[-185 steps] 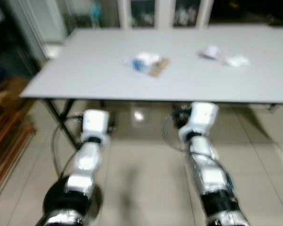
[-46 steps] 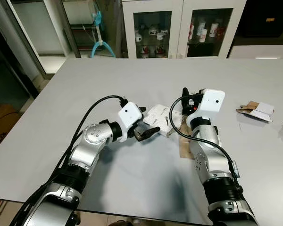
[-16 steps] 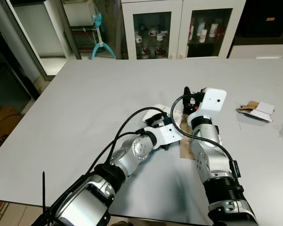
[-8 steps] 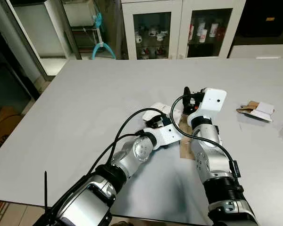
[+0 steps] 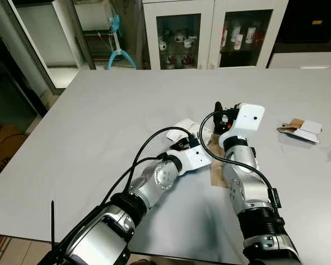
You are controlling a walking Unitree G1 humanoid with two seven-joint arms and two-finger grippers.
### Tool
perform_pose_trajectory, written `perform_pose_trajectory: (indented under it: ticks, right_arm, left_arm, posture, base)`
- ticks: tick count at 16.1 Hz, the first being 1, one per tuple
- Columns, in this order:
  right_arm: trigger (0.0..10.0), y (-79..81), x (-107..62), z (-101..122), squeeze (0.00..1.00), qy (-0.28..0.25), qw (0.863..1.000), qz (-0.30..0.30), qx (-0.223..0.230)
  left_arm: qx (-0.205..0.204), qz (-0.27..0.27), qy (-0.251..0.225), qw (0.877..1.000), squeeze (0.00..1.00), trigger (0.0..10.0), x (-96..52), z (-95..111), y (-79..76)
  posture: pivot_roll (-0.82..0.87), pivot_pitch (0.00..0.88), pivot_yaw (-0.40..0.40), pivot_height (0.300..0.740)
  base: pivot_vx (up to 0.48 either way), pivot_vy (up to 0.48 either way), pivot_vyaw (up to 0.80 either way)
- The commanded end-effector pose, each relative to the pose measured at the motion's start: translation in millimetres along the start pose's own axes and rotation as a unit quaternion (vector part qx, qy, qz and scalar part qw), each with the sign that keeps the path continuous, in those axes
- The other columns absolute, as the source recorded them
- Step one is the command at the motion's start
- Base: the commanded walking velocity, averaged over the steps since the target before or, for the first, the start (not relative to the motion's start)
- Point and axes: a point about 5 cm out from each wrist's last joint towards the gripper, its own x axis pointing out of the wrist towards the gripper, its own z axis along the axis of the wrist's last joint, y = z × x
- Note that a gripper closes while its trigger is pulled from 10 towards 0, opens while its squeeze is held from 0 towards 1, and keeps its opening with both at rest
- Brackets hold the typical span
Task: Picking trash to rubbish bin
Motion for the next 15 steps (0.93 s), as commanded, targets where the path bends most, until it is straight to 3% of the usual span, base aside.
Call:
perform_pose_trajectory:
  ticks: [1,15]
  right_arm:
    - [10.0,3.9,1.4,3.0,0.0,-0.003,1.0,0.006,0.003]
    - [10.0,3.8,2.1,3.4,0.0,-0.003,1.0,0.008,0.003]
  left_arm:
    - [0.002,0.012,0.002,1.0,0.0,0.0,-0.2,-2.4,5.8]
    - [0.007,0.034,0.004,0.999,0.0,0.0,-3.8,-9.0,13.9]
  posture:
    - [0.02,0.001,0.118,0.74]
    - [0.03,0.004,0.112,0.74]
  base:
    - [0.0,0.0,0.0]
    - [0.0,0.0,0.0]
